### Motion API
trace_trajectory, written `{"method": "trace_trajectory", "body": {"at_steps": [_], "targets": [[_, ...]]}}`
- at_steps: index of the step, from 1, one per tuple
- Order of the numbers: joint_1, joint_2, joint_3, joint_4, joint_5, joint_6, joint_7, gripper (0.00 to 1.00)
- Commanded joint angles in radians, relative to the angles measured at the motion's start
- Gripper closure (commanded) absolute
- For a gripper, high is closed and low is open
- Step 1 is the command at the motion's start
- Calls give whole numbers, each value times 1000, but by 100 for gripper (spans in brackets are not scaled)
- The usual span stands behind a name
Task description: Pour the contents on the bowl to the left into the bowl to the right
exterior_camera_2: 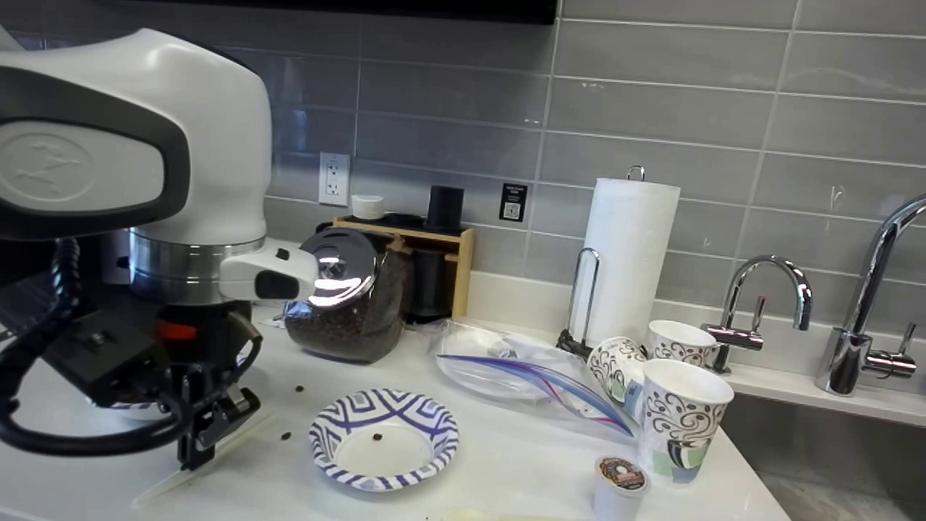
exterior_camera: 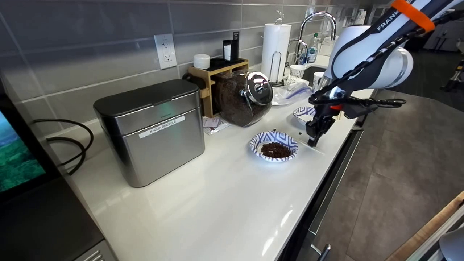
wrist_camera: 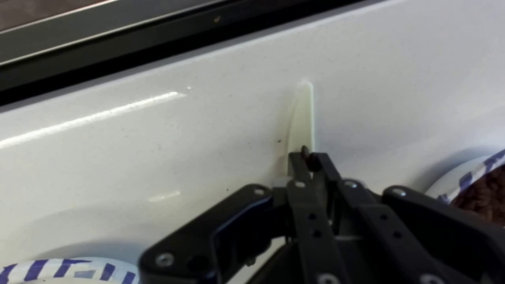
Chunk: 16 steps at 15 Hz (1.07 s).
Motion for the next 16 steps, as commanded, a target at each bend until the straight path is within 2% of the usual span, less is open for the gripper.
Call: {"method": "trace_trajectory", "body": {"at_steps": [1,16], "targets": [[4,-16,-3,-23,9,19,-15,97],[4,1,0,-16,-5,23,-2,96]]}}
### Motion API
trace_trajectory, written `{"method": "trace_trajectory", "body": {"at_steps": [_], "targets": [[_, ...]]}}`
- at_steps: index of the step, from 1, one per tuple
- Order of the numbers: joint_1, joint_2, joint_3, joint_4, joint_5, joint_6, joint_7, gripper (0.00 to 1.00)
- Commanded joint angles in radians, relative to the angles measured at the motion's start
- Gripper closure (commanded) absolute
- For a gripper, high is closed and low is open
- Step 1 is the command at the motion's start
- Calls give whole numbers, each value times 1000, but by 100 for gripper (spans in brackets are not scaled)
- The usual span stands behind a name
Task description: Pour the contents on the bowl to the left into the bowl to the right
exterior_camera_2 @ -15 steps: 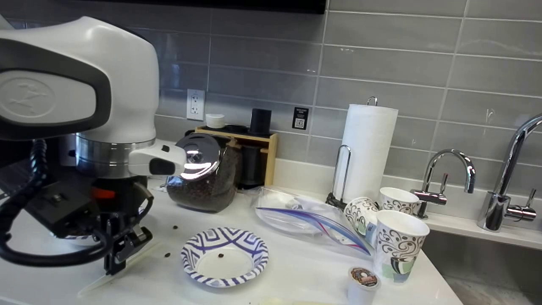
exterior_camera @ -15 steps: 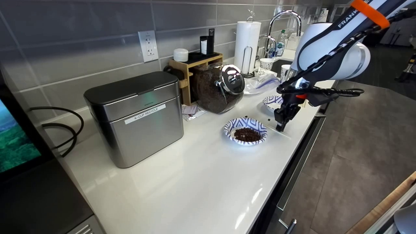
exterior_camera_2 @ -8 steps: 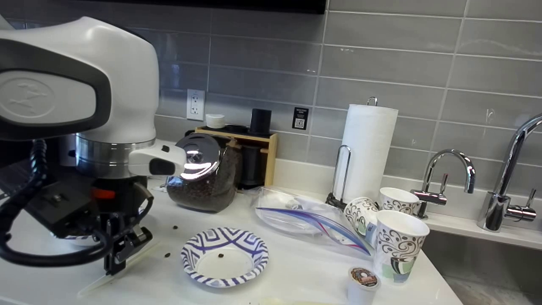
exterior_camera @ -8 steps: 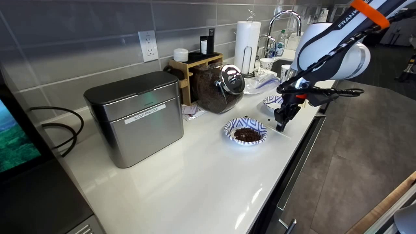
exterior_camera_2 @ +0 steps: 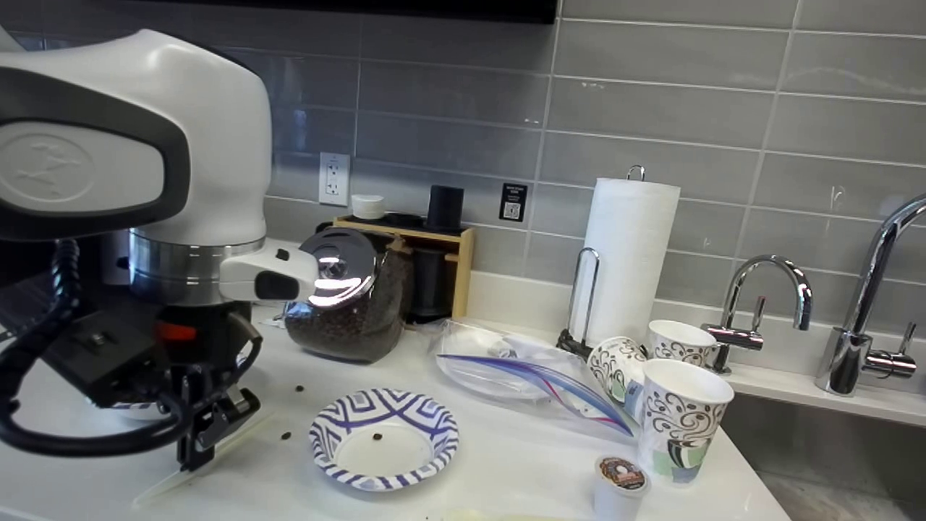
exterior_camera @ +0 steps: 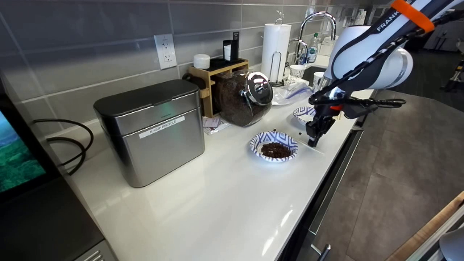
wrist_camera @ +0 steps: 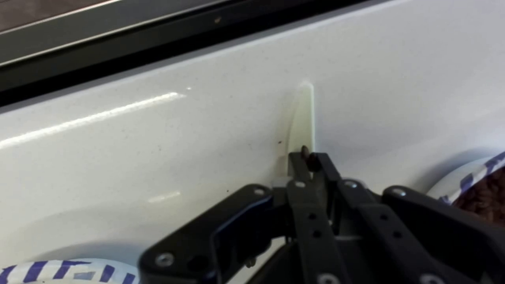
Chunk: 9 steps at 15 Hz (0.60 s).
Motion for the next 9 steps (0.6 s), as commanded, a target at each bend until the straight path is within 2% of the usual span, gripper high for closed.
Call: {"method": "trace_trajectory", "body": {"at_steps": [1,9], "targets": [[4,0,-1,-15,-3,23,-1,96],[2,8,0,-12,-16,23,7,96]]}}
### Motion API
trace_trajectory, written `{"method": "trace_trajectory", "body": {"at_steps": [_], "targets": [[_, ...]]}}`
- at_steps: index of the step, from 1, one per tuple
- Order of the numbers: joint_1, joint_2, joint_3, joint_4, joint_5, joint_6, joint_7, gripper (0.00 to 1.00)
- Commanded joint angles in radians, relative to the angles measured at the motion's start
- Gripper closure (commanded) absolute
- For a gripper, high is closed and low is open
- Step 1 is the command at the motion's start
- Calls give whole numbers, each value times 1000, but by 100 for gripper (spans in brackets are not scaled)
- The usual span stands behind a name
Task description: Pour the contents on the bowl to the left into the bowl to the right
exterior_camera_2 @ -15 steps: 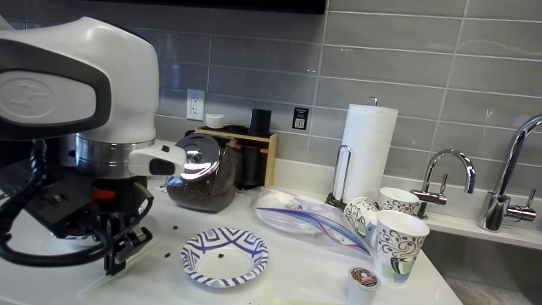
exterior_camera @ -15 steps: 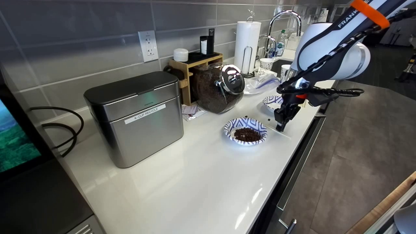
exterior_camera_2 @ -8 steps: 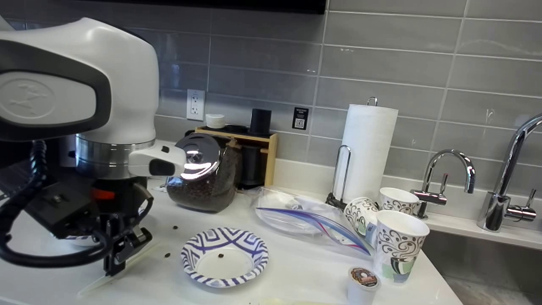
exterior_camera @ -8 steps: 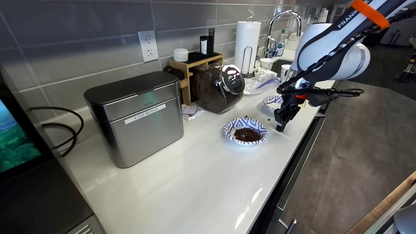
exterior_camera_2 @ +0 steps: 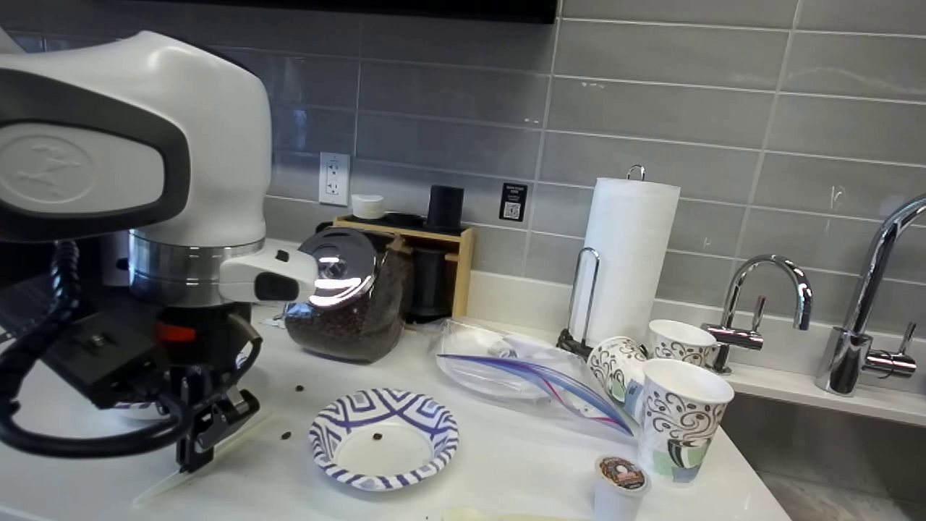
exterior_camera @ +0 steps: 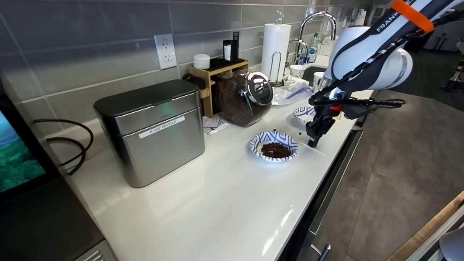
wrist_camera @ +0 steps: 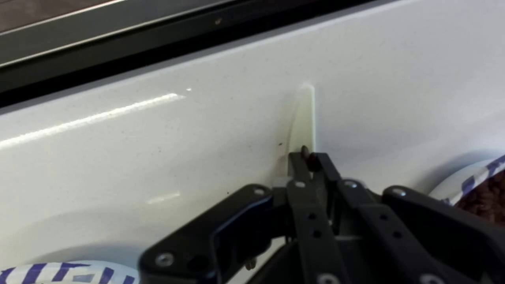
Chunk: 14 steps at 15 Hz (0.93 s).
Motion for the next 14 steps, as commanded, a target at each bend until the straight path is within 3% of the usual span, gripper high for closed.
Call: {"method": "trace_trajectory", "body": {"at_steps": [1,5,10,14], "targets": [[3,6,0,-12,-14,22,8,97],[1,8,-1,-11,-19,22,11,96],[0,11,-1,-9,-23,23,14,78],[0,14,-1,-8,-23,23,15,76]]}}
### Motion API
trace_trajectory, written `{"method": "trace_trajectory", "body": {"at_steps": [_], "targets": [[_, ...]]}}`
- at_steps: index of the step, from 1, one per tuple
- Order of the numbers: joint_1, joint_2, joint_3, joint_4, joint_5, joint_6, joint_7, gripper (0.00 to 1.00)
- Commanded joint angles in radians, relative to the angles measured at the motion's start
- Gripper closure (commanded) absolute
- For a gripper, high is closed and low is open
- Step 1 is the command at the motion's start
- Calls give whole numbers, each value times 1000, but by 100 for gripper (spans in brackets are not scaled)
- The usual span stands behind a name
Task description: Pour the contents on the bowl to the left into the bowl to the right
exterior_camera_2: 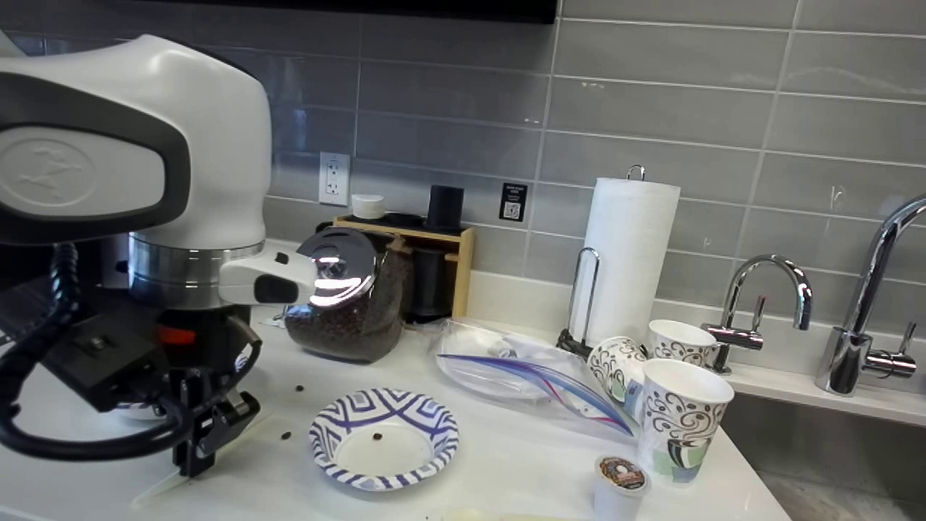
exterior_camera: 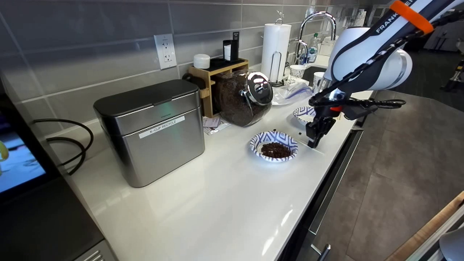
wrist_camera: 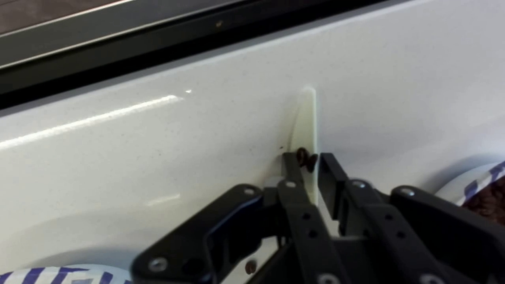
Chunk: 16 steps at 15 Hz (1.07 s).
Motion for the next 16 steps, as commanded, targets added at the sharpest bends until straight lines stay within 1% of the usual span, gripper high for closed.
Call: {"method": "trace_trajectory", "body": {"at_steps": [1,2,3,4,5,6,8,9,10,14,16], "targets": [[0,10,-1,-8,-19,23,14,76],[-1,10,-2,-8,-18,23,14,73],[-1,11,-2,-8,-18,23,14,74],[-1,12,-2,-8,-17,23,13,65],[-2,12,-2,-8,-17,23,13,62],[-2,12,-2,-8,-15,23,12,48],[-3,10,-3,-9,-13,24,10,29],[-4,9,-3,-9,-13,24,10,25],[-5,6,-4,-10,-14,24,9,17],[-13,0,-12,-7,-33,35,20,0],[-18,-5,-17,-3,-45,35,17,0]]}}
